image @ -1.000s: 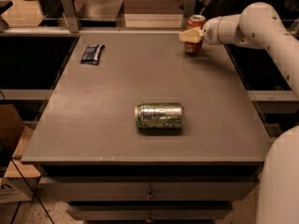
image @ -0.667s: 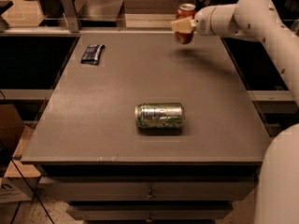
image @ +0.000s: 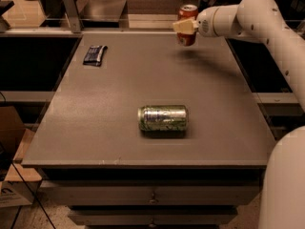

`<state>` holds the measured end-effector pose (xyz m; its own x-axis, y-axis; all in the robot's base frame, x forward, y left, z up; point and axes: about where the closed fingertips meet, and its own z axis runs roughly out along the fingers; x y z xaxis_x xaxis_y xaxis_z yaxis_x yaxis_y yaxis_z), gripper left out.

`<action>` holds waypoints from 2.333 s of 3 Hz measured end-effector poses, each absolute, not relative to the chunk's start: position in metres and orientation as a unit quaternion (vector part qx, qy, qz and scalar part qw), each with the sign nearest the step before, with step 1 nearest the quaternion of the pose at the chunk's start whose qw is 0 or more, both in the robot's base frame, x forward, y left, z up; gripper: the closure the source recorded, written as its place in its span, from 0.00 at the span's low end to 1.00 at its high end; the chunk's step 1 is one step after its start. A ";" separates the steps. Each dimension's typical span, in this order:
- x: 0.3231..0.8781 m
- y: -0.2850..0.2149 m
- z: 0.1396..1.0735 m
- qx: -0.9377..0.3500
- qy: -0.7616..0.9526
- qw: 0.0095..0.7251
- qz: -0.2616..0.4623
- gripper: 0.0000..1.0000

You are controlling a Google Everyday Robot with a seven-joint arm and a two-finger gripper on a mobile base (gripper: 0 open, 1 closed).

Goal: Move coke can near rxbar blueberry

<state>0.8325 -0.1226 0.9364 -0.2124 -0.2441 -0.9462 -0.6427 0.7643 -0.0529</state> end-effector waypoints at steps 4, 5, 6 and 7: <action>0.800 0.054 0.924 -0.420 0.672 0.518 0.322 1.00; 0.783 0.086 0.921 -0.452 0.654 0.507 0.335 1.00; 0.767 0.109 0.920 -0.461 0.642 0.505 0.346 0.84; 0.753 0.130 0.911 -0.462 0.637 0.505 0.355 0.61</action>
Offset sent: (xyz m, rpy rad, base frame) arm -0.0207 0.1402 0.0164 0.1533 -0.0563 0.3544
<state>0.7531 0.1299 0.9111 -0.0642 -0.2294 -0.9712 -0.9470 0.3209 -0.0132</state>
